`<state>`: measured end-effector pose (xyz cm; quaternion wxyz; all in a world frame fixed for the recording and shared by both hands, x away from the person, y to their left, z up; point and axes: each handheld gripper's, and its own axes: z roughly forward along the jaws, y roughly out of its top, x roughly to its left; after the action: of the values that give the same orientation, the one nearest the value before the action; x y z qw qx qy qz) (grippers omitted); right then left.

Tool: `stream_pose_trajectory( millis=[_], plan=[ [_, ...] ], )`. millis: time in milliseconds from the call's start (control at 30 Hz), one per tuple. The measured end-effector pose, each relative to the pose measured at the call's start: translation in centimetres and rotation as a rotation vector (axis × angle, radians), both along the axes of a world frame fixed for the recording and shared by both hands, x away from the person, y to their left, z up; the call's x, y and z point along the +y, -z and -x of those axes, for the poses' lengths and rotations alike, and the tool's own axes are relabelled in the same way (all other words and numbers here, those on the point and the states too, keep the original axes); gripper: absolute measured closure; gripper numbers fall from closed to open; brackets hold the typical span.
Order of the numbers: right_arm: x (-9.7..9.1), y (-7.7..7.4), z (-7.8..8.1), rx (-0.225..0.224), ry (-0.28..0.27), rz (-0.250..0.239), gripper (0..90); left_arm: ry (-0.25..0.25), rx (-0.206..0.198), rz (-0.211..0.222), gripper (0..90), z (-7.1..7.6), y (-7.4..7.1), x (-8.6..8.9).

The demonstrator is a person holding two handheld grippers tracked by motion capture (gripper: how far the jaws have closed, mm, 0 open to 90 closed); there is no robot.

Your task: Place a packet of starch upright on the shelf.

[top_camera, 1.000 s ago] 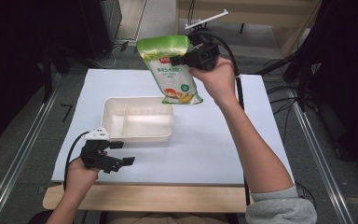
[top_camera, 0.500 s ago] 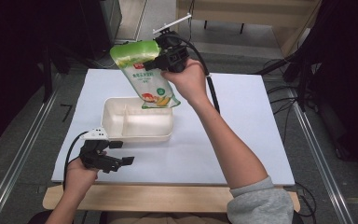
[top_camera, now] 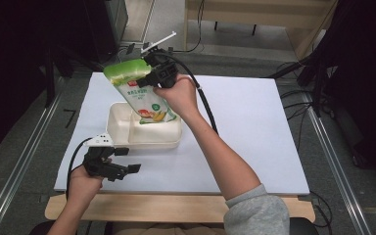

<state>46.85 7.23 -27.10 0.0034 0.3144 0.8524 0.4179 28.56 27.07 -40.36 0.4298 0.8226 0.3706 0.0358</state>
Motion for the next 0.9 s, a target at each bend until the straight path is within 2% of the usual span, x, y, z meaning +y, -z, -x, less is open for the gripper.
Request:
stream_pose_trajectory(
  millis=[67, 100, 167, 267, 300, 333, 367, 400, 533, 900],
  plan=[
    [0.3, 1.0, -0.1, 0.013, -0.007, 0.010, 89.5, 0.002, 0.001, -0.001, 16.9, 0.0, 0.0, 0.0],
    [0.3, 1.0, -0.1, 0.013, -0.007, 0.010, 89.5, 0.002, 0.001, -0.001, 17.0, 0.0, 0.0, 0.0],
    [0.6, 2.9, -0.3, 0.046, -0.011, 0.027, 89.3, -0.004, 0.006, -0.004, 17.0, 0.0, 0.0, 0.1],
    [0.4, 4.6, -0.6, 0.055, -0.007, 0.035, 89.2, 0.000, 0.003, 0.001, 17.0, 0.0, 0.0, 0.0],
    [0.4, 4.6, -0.6, 0.055, -0.007, 0.035, 89.2, 0.000, 0.003, 0.001, 17.0, 0.0, 0.0, 0.0],
    [-0.1, 5.5, -0.8, 0.065, -0.003, 0.035, 89.0, 0.001, 0.002, -0.004, 16.9, 0.0, 0.0, 0.0],
    [-0.1, 5.5, -0.8, 0.065, -0.003, 0.035, 89.0, 0.001, 0.002, -0.004, 16.9, 0.0, 0.0, 0.0],
    [-0.9, 5.8, -1.0, 0.079, 0.007, 0.002, 88.8, 0.004, 0.003, -0.005, 17.0, 0.0, 0.0, 0.0],
    [-2.4, 6.4, -1.5, 0.097, 0.030, -0.016, 88.4, 0.005, 0.006, -0.008, 17.0, 0.0, 0.1, -0.2],
    [-5.3, 8.2, -2.2, 0.104, 0.081, 0.023, 86.8, 0.005, 0.008, -0.012, 16.9, -0.1, 0.1, -0.2]
  ],
)
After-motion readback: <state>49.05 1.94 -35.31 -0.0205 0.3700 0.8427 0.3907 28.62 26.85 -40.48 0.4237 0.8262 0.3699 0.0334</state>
